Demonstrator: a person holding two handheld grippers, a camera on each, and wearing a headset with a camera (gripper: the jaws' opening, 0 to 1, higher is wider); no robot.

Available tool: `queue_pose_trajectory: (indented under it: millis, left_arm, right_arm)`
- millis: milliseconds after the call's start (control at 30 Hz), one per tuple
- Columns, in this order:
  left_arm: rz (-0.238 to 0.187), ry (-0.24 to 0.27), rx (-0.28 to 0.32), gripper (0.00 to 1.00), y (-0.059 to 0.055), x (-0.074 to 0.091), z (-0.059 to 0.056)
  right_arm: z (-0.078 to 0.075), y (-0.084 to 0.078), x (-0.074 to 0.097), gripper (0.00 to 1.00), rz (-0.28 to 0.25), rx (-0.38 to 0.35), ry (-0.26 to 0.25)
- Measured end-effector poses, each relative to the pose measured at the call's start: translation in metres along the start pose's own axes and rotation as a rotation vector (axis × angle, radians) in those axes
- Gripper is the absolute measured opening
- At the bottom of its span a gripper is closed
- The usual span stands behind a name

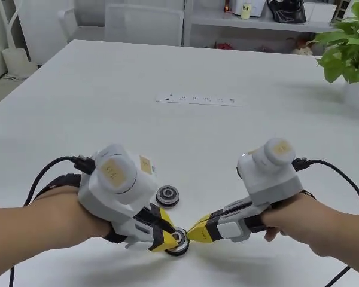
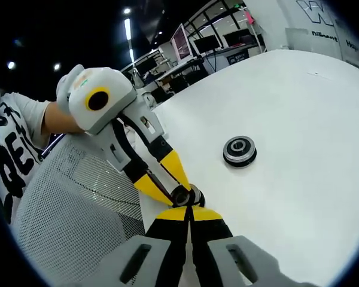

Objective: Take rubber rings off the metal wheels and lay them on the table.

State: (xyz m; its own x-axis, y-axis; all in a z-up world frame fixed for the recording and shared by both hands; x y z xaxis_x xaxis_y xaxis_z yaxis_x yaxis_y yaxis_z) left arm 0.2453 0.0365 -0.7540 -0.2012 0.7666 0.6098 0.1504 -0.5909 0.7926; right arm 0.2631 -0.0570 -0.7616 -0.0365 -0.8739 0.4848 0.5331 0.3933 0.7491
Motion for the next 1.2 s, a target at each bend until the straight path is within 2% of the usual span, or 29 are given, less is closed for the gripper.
queue_pose_trajectory:
  millis: [433,767,1033,1200]
  left_arm:
    - [0.002,-0.008,-0.001,0.11,0.0003,0.0,0.0003]
    - [-0.015,-0.009,0.005,0.11,-0.0003,0.0,0.0009]
    - [-0.008,-0.009,0.004,0.11,0.0005,-0.0006,0.0007]
    - [-0.007,-0.009,-0.005,0.11,0.0009,-0.0009,0.0]
  right_arm:
    - [0.0052,0.0023,-0.003,0.0,0.004,0.019,0.021]
    - [0.0016,0.0007,-0.0007,0.0,-0.013,0.017,0.044]
    - [0.0002,-0.0007,-0.0001,0.0,-0.032,0.006,0.058]
    - [0.0,-0.0003,-0.0013,0.0,-0.025,0.013,0.066]
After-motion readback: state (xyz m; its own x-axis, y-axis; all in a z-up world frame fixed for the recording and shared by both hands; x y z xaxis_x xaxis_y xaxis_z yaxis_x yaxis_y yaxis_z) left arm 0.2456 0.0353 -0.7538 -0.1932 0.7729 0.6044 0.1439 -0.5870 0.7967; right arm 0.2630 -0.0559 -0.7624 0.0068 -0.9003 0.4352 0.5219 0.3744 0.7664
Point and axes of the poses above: the centre of the closed fingertips' face, and the gripper's own axes: x roughly backward along the fingers, z roughly to its left, y roughly out of its top, the point moved 6 cm from there along x, roughly backward along the fingers, and after that the axes turned 7 degrees about -z, right-handed, at the moved point
